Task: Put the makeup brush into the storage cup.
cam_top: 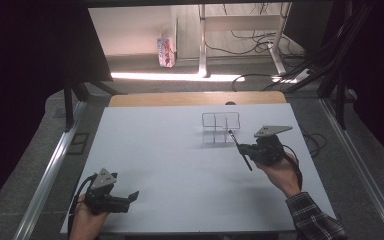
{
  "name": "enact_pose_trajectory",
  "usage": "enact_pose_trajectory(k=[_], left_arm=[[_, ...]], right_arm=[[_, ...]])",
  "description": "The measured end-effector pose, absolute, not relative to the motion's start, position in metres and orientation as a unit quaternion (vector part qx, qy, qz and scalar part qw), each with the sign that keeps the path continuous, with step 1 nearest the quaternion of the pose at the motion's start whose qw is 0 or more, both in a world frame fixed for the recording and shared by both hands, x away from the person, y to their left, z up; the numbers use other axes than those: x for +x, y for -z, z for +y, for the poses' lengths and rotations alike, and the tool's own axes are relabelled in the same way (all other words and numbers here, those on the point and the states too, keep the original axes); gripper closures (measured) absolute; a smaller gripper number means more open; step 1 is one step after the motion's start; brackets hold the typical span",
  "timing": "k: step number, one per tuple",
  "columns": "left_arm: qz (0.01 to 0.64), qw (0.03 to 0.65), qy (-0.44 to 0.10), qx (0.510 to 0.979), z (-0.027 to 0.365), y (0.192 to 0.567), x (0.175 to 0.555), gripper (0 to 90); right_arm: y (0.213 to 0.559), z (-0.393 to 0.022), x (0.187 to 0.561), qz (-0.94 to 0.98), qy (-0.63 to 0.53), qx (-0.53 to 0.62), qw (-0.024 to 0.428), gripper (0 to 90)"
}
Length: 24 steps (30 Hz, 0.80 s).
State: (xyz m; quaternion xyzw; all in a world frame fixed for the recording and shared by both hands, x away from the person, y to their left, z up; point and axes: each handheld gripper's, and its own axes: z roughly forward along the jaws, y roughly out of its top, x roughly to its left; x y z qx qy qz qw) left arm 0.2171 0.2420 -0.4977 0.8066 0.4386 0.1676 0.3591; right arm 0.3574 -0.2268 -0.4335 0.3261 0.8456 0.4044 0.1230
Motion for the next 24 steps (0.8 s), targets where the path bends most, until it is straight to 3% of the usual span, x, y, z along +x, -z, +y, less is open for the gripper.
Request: enact_pose_trajectory(k=[24], left_arm=[[0.441,0.357,-0.17,0.806,0.2456,0.4982,0.2168,1.3]], right_arm=[[0.4252,-0.2353,0.3548,0.793,-0.475,0.345,0.163,84.0]])
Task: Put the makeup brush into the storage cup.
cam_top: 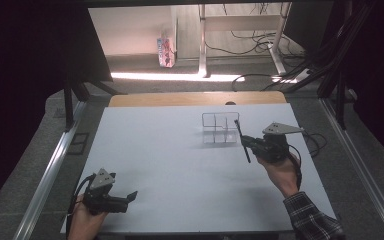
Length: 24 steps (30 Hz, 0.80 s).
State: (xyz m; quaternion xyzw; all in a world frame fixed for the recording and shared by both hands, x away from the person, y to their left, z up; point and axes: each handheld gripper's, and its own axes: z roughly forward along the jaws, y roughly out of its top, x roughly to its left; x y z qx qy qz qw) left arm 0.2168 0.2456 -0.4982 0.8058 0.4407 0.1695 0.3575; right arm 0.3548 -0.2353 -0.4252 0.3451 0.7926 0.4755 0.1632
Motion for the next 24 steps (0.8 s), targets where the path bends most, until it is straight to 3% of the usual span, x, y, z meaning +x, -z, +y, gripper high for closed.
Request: enact_pose_trajectory(k=[24], left_arm=[[0.436,0.356,-0.174,0.808,0.244,0.498,0.217,1.1]], right_arm=[[0.415,-0.226,0.37,0.781,-0.492,0.346,0.17,84.0]])
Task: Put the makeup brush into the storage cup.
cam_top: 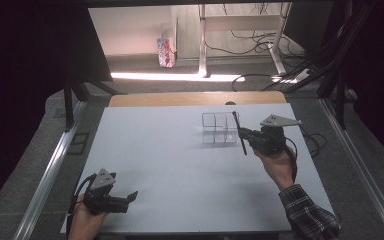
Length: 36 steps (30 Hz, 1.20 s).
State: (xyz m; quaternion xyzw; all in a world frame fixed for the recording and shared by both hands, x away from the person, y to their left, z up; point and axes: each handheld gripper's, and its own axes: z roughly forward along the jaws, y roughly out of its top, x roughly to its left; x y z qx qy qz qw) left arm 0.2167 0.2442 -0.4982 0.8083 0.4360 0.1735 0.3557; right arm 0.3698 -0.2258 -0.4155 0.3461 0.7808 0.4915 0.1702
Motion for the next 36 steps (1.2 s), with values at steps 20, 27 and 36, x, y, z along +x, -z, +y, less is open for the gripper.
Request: enact_pose_trajectory(k=[20,27,36], left_arm=[[0.435,0.359,-0.174,0.807,0.245,0.498,0.217,1.1],[0.435,0.359,-0.174,0.807,0.245,0.498,0.217,1.1],[0.435,0.359,-0.174,0.807,0.245,0.498,0.217,1.1]], right_arm=[[0.404,-0.206,0.392,0.774,-0.5,0.347,0.174,84.0],[0.403,-0.203,0.398,0.771,-0.501,0.351,0.177,84.0],[0.404,-0.2,0.408,0.765,-0.503,0.357,0.182,84.0]])
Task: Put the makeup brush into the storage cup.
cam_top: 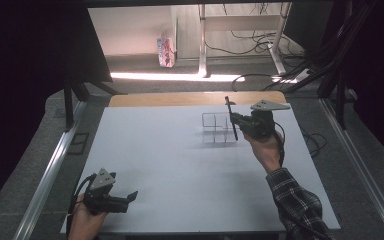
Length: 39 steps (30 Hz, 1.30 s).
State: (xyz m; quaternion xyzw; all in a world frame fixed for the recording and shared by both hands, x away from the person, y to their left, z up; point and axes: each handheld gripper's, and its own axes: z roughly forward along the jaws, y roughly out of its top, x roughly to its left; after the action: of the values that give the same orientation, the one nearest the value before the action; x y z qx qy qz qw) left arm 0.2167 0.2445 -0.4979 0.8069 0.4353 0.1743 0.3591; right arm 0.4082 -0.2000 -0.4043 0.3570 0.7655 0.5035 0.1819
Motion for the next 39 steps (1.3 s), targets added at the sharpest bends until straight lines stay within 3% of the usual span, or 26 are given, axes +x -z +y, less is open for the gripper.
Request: enact_pose_trajectory(k=[39], left_arm=[[0.434,0.363,-0.173,0.806,0.245,0.498,0.217,0.9]], right_arm=[[0.402,-0.177,0.443,0.755,-0.513,0.363,0.188,84.0]])
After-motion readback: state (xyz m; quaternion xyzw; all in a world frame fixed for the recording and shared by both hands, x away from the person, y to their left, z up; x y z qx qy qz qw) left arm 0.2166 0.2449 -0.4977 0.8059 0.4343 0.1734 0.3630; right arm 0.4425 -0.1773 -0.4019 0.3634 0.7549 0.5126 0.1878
